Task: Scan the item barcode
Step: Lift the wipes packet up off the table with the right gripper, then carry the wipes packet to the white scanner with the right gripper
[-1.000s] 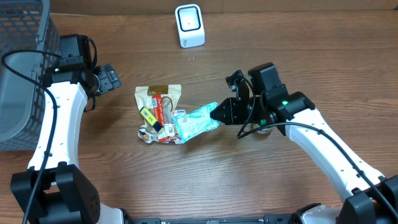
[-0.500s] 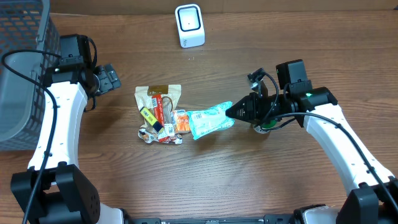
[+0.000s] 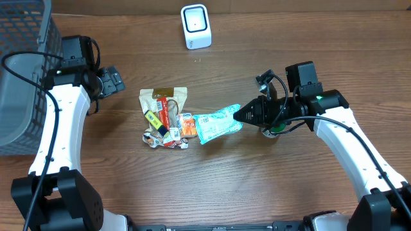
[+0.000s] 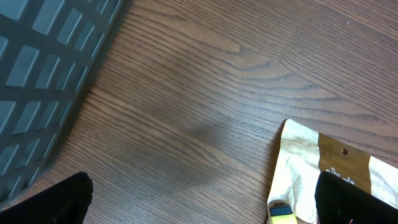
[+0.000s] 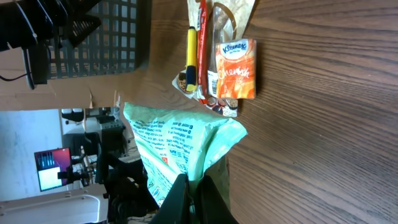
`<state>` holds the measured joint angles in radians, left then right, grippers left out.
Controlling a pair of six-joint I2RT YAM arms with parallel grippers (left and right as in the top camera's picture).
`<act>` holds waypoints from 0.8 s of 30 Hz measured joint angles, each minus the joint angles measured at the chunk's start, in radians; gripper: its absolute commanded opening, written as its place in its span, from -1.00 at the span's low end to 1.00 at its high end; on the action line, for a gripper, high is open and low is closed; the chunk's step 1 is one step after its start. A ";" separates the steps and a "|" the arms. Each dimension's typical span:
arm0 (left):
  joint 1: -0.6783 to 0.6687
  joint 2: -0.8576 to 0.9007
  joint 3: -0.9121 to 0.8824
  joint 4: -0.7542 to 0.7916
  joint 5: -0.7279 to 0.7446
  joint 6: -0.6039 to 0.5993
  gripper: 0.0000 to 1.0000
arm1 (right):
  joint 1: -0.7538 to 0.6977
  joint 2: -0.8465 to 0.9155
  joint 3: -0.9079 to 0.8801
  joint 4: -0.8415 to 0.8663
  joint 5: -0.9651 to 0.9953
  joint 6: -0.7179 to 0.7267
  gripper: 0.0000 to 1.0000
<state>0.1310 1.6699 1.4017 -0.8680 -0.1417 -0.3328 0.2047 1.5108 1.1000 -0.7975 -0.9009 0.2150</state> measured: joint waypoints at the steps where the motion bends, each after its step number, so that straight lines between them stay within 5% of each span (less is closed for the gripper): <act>1: 0.000 0.000 0.000 0.000 0.000 0.000 1.00 | 0.000 0.000 0.000 0.000 0.000 -0.002 -0.93; 24: 0.000 0.000 0.000 0.000 0.000 0.000 1.00 | -0.008 0.000 0.000 -0.117 0.160 -0.058 -0.93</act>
<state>0.1310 1.6699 1.4017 -0.8680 -0.1421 -0.3328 0.1967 1.5108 1.1000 -0.9142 -0.7410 0.1574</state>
